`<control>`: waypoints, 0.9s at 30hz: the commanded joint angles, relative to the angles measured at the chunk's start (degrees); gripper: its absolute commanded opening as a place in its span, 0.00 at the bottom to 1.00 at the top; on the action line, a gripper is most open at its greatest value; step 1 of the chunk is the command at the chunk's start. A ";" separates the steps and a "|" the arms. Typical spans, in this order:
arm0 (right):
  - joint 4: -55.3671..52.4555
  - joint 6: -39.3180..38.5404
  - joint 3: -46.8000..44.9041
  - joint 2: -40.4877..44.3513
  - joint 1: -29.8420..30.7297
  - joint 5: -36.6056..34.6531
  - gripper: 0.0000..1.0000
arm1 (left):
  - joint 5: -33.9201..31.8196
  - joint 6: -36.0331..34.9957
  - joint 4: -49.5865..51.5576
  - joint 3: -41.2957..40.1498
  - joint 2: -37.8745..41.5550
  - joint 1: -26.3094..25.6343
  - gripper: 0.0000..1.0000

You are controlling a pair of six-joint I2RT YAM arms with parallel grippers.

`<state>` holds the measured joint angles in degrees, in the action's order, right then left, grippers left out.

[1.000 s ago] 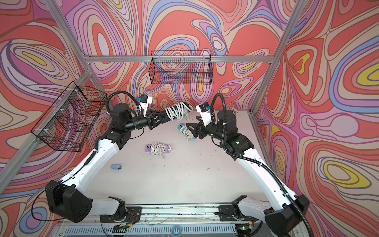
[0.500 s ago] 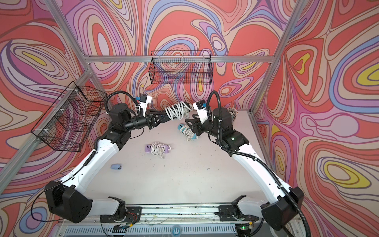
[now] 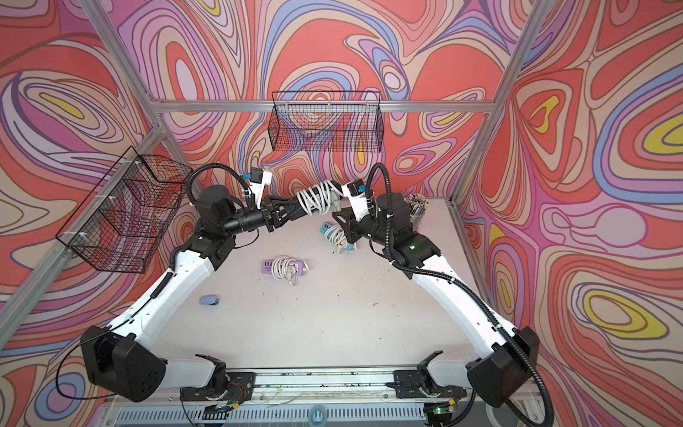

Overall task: Unwrap the cord wrapped around the power strip
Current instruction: Unwrap the power cord from the power strip.

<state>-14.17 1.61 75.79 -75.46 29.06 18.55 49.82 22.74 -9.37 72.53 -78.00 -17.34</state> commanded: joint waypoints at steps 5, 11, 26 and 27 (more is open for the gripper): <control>1.08 -0.07 1.98 0.56 0.28 -1.74 0.27 | 0.98 -0.41 -4.72 0.35 0.65 -0.19 0.00; 1.47 0.16 2.35 0.34 0.30 -1.67 0.26 | 0.76 -0.89 -4.03 0.49 0.39 -0.50 0.00; 0.99 0.06 2.88 0.76 0.62 -3.16 0.20 | -1.08 -4.55 0.14 1.23 0.13 -1.68 0.00; 0.99 0.17 2.87 0.69 0.65 -3.22 0.18 | -1.05 -4.55 0.14 1.21 0.20 -1.69 0.00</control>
<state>-14.57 1.98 77.25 -75.44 29.34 16.03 47.99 19.66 -7.51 72.53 -78.15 -18.50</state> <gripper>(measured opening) 0.199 0.325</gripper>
